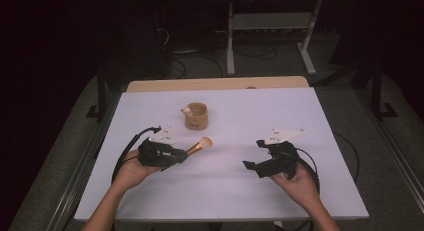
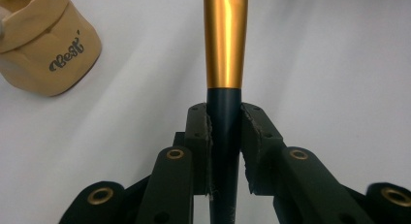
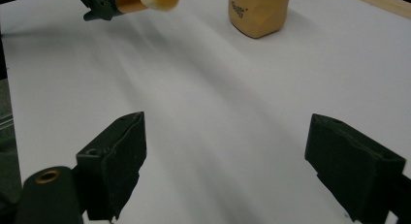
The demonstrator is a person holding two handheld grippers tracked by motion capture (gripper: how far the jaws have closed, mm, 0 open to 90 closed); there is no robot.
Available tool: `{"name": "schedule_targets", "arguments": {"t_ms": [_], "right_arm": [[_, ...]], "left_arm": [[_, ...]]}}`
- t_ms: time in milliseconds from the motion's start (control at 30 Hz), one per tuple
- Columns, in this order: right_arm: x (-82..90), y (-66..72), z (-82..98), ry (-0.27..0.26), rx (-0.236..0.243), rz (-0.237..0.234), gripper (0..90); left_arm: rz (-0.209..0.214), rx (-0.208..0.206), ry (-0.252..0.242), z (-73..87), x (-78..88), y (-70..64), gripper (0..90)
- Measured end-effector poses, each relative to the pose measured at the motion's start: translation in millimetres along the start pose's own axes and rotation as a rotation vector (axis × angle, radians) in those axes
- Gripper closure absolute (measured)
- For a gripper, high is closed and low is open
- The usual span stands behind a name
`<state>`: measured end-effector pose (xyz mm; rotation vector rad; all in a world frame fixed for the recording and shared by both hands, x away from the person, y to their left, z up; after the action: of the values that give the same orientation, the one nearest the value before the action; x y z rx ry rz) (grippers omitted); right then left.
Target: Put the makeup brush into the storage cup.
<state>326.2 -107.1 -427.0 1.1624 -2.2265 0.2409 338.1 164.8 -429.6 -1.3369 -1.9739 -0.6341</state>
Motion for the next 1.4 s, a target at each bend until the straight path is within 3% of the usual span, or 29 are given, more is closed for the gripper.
{"name": "schedule_targets", "arguments": {"t_ms": [167, 233, 267, 400, 533, 900, 1100, 1167, 1200, 1400], "right_arm": [[-9.1, 6.4, -8.0, 0.006, -0.003, -0.032, 14.0], [-13.2, 8.8, -11.3, 0.007, 0.002, -0.041, 14.0], [-15.3, 10.0, -13.3, 0.003, 0.007, -0.043, 14.0], [-22.4, 15.5, -22.5, -0.014, 0.014, -0.064, 14.0], [-27.8, 19.0, -29.4, -0.017, 0.022, -0.083, 13.9], [-47.5, 36.1, -55.7, -0.041, 0.030, -0.153, 17.3], [-60.0, 42.6, -68.5, -0.059, -0.031, -0.274, 31.9], [-61.6, 42.5, -69.8, -0.060, -0.043, -0.288, 34.2], [-64.1, 42.3, -71.9, -0.055, -0.065, -0.313, 40.4], [-69.1, 43.1, -77.5, -0.064, -0.095, -0.382, 53.9]], "left_arm": [[0.003, 0.026, -0.037, 1.7, 0.7, -1.7, 74.6], [0.003, 0.010, -0.033, 2.5, 2.1, -0.2, 74.7], [0.005, 0.033, -0.058, 1.1, 1.6, -1.4, 74.6], [0.011, 0.047, -0.103, -1.6, 4.6, -3.1, 74.6], [0.010, 0.046, -0.121, -3.4, 5.5, -5.0, 74.7], [0.033, 0.064, -0.232, -19.9, 5.4, -19.7, 74.6], [0.034, 0.044, -0.245, -23.9, 1.7, -22.1, 74.6], [0.035, 0.059, -0.259, -25.4, 1.0, -22.8, 74.6], [0.032, 0.068, -0.269, -26.5, 1.0, -22.3, 74.7], [0.022, 0.061, -0.274, -27.0, 0.4, -20.9, 74.6]]}}
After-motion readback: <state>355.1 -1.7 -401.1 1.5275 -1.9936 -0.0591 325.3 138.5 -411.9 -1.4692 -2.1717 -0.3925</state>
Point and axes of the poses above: each handheld gripper's, and its own axes: x roughly backward along the jaws, z roughly out of its underside, y roughly to its left, the point moved 7 cm from there along -x, roughly forward along the jaws, and after that the axes turned 2 degrees about -x, right-handed, at the moved point
